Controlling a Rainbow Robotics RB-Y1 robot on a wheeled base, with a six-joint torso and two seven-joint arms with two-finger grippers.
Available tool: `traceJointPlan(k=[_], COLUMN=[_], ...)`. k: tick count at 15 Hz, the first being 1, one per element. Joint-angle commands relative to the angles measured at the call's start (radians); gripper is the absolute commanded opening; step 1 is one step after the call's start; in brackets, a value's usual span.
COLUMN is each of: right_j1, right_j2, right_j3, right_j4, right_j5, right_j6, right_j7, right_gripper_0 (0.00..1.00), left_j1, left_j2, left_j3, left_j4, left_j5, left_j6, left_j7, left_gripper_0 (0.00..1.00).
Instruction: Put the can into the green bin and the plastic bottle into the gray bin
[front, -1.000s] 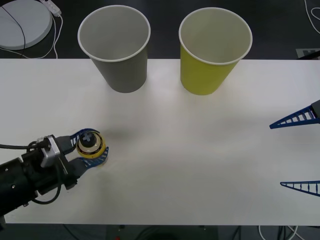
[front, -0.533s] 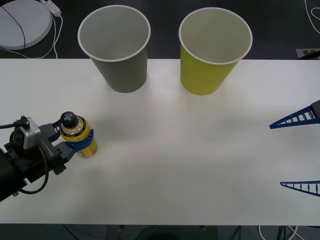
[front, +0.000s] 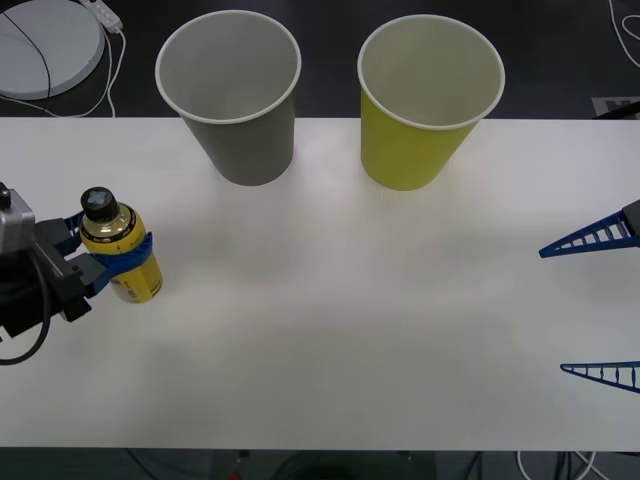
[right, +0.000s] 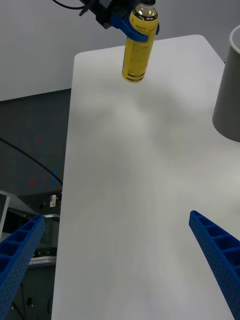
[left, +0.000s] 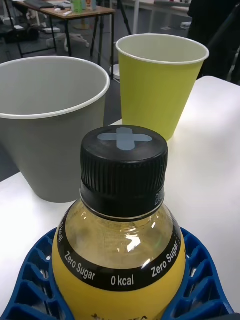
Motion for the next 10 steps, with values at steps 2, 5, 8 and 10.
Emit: traceJointPlan(k=[2, 5, 8, 10], right_j1=[0.0, 0.0, 0.0, 0.0], right_j2=[0.0, 0.0, 0.0, 0.0], right_j3=[0.0, 0.0, 0.0, 0.0], right_j4=[0.0, 0.0, 0.0, 0.0], right_j5=[0.0, 0.0, 0.0, 0.0], right_j6=[0.0, 0.0, 0.0, 0.0], right_j7=[0.0, 0.0, 0.0, 0.0], right_gripper_0=[1.0, 1.0, 1.0, 1.0], left_j1=[-0.008, -0.036, -0.069, -0.088], left_j2=[0.002, 0.043, 0.143, 0.224], left_j3=[0.152, 0.229, 0.243, 0.257], left_j4=[-0.034, -0.052, -0.052, -0.052], left_j5=[-0.105, -0.141, -0.15, -0.148], left_j6=[-0.148, -0.224, -0.224, -0.224], left_j7=[0.193, 0.328, 0.441, 0.524], left_gripper_0=[0.0, 0.0, 0.0, 0.0])
